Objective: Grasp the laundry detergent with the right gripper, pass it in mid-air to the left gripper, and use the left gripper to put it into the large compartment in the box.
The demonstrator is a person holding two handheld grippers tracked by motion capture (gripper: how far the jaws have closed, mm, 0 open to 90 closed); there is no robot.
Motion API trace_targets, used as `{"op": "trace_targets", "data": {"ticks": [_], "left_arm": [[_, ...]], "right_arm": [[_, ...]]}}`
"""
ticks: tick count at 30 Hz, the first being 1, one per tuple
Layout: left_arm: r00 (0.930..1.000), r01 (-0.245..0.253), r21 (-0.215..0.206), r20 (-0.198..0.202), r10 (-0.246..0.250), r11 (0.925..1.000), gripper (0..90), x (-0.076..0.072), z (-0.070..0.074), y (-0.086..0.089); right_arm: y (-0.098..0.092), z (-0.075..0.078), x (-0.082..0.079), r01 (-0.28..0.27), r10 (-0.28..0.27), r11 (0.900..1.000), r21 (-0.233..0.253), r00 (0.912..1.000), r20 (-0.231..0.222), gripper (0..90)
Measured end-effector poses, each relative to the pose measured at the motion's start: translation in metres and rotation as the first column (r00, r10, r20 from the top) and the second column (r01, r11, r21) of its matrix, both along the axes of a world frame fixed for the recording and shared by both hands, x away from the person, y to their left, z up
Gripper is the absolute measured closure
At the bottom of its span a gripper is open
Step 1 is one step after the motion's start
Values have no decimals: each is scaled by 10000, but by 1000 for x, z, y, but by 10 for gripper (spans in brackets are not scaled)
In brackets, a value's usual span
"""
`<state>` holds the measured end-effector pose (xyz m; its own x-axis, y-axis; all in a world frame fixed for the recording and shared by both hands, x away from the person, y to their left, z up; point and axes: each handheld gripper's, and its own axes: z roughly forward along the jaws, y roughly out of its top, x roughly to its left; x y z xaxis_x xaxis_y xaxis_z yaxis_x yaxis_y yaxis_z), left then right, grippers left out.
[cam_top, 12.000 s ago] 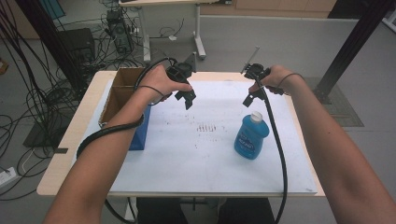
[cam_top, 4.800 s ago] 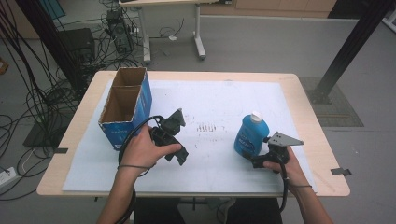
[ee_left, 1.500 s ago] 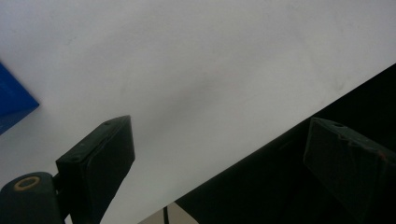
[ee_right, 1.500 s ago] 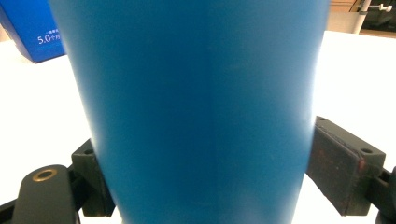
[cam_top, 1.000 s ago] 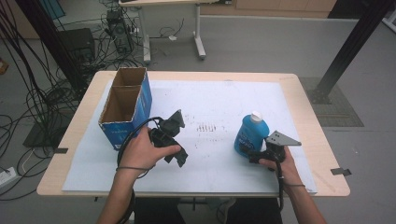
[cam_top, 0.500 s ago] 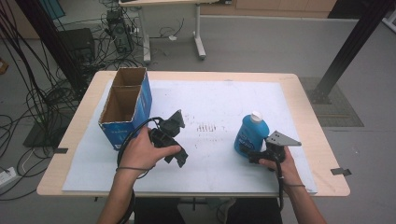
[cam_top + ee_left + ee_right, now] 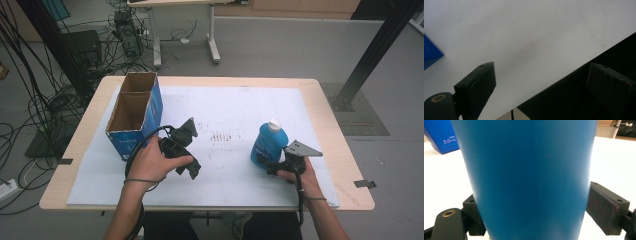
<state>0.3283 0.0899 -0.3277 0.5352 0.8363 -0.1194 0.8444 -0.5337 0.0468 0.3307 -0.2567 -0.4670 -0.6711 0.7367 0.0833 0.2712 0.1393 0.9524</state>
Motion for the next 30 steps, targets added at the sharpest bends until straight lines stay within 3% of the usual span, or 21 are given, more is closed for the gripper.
{"op": "trace_targets", "data": {"ticks": [30], "left_arm": [[10000,16,-58,9,-16,10000,91,0,1,0]], "right_arm": [[2,-1,0,-1,0,10000,-13,10000,-13,172]]}}
